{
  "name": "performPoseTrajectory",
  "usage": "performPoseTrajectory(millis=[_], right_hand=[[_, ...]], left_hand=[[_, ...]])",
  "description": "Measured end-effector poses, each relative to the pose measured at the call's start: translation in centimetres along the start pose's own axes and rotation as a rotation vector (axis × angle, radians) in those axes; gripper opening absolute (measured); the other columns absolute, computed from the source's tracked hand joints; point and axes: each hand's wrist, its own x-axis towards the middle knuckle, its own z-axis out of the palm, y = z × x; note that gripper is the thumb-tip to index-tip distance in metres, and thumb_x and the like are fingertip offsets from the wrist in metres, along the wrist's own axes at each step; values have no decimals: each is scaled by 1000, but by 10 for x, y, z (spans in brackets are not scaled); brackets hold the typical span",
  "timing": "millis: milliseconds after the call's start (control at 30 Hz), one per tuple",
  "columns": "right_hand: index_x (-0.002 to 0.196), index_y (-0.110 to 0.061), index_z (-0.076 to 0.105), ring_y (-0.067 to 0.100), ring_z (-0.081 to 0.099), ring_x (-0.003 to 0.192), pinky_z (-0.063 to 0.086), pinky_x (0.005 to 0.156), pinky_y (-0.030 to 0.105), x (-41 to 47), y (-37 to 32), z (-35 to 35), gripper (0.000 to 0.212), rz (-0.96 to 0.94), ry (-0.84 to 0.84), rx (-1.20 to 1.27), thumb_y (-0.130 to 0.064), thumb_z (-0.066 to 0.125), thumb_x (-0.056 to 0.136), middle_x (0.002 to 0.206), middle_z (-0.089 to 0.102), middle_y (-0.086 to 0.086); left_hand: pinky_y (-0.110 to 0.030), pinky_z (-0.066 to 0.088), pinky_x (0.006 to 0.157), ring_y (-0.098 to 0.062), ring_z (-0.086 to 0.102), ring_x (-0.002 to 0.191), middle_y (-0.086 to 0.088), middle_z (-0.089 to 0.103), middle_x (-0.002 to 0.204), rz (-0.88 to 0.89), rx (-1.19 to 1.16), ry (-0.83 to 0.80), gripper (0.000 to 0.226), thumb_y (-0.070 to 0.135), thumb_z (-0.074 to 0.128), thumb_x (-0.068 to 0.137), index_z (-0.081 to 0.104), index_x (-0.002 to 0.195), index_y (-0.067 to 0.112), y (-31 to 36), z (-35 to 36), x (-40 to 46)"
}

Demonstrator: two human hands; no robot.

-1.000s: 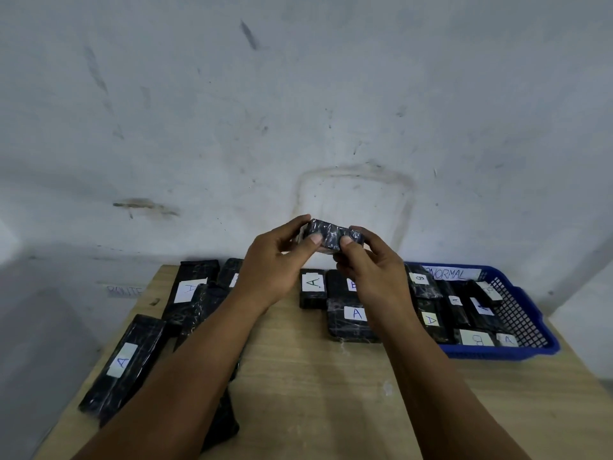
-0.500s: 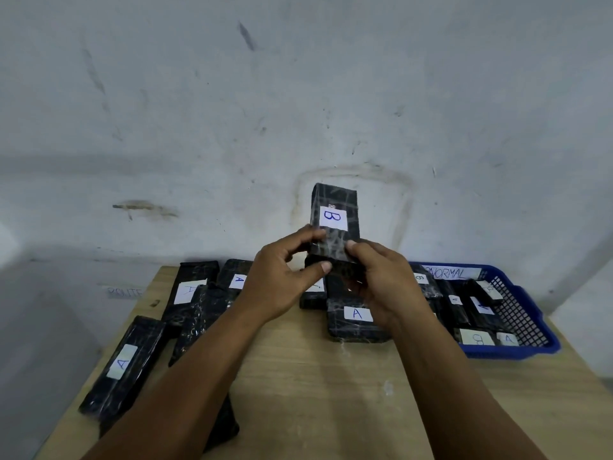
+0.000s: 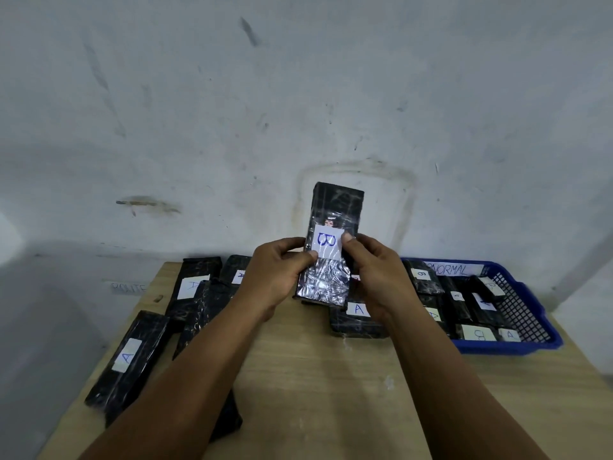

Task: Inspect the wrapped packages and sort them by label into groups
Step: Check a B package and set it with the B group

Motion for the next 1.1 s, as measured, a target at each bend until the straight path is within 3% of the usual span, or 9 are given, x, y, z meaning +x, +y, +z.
performPoseTrajectory(millis=[200,400,500,600,767,867,967,1033,1100], right_hand=[[121,-7,71,23,78,81,61,61,31,-3,1,-3,22,-9,-35,22,-15,67,101,99,81,13],[120,-17,73,16,78,82,60,67,33,-5,3,-3,21,-38,-73,-63,-20,68,100,96,81,4],[123,-22,69,14,78,81,61,67,31,-5,-4,-3,23,-104,-66,-48,-27,68,101,98,82,2],[123,-14,70,18,79,83,61,65,28,-2,-6,-6,21,-159,-26,-45,-15,66,102,97,81,6],[127,-14,66,22,78,96,63,75,31,-3,-2,-10,27,-212,-42,-102,-8,66,101,104,80,6],[128,-18,67,13,78,93,60,70,21,-7,-4,-7,26,-225,-53,-107,-14,66,102,103,81,-1],[118,-23,73,-5,74,83,53,57,9,-13,-12,-6,23,-183,-71,-72,-35,59,105,95,80,-11],[110,-24,76,3,76,84,59,58,18,-13,-16,-5,26,-144,-59,-71,-40,56,106,95,80,-7],[103,-27,77,23,77,96,66,75,43,-11,-17,-4,19,-132,-10,-74,-34,59,104,102,79,3]], left_hand=[[-27,49,77,-2,73,87,10,80,96,-52,28,-65,16,36,65,97,78,100,28,9,3,-2],[-43,56,99,-13,76,95,5,80,97,38,29,-5,16,27,66,98,79,107,22,7,0,4],[-36,56,94,-10,76,95,6,80,99,57,30,-44,18,21,68,97,77,112,20,2,2,2],[-24,50,88,-3,74,96,9,80,101,85,48,-95,23,19,69,96,75,119,21,2,4,-2],[-26,54,96,-4,72,105,11,78,110,187,13,-103,23,26,68,98,72,120,31,11,3,2],[-21,54,94,-1,71,105,11,78,110,248,35,-58,26,17,69,97,70,121,28,14,0,6],[-17,55,85,-4,70,107,8,76,114,313,116,-47,37,10,73,93,69,129,20,11,-1,6],[-22,58,82,-7,71,106,7,76,114,345,167,-43,43,10,78,89,69,129,20,8,0,5],[-28,57,87,-7,70,104,10,76,113,367,204,-35,46,12,82,85,70,128,23,5,2,5]])
